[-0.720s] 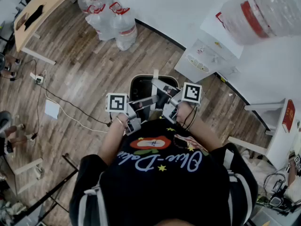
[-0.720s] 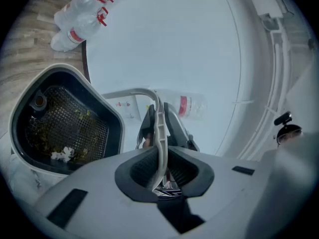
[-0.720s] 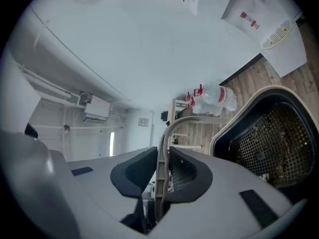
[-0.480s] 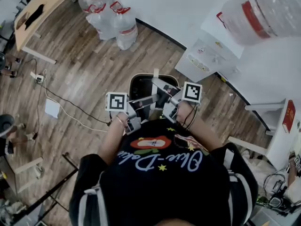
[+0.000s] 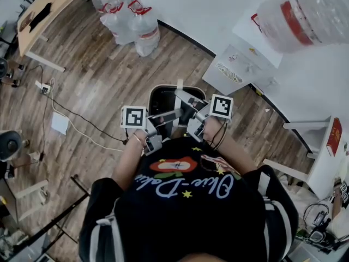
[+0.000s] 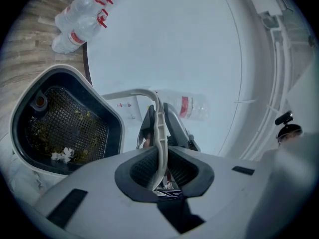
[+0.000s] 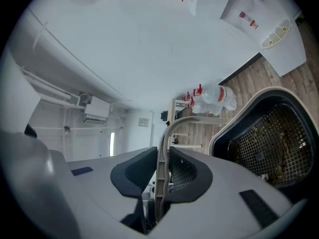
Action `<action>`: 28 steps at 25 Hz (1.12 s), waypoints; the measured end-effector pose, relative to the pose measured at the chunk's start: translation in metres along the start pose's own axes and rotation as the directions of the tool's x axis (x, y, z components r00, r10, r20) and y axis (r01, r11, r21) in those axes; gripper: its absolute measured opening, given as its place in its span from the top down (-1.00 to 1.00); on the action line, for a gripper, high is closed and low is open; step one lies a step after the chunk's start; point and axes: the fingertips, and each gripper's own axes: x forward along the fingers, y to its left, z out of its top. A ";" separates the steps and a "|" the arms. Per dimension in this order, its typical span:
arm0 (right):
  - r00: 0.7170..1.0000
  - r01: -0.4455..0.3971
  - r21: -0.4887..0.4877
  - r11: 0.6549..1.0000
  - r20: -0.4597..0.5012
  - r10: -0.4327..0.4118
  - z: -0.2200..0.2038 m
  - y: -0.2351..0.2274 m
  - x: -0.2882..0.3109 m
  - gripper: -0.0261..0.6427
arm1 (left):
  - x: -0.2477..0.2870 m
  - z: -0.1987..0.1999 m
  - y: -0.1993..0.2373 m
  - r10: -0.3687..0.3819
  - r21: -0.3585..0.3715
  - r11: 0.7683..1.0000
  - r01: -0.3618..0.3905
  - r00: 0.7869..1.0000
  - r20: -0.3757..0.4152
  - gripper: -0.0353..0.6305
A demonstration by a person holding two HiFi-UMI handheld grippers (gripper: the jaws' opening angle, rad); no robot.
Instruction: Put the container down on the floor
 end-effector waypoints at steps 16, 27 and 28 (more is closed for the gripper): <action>0.999 -0.016 0.033 0.999 -0.034 0.017 0.032 -0.010 -0.033 0.72 | 0.049 -0.006 0.002 0.036 -0.016 0.999 -0.035 0.999 0.035 0.74; 0.996 -0.028 0.012 1.000 -0.080 0.029 0.041 -0.007 -0.041 0.72 | 0.063 -0.004 -0.002 0.033 0.009 0.999 -0.034 0.995 0.091 0.74; 0.996 -0.029 0.010 1.000 -0.085 0.029 0.044 -0.007 -0.042 0.72 | 0.066 -0.004 -0.001 0.035 0.012 0.999 -0.036 0.995 0.096 0.74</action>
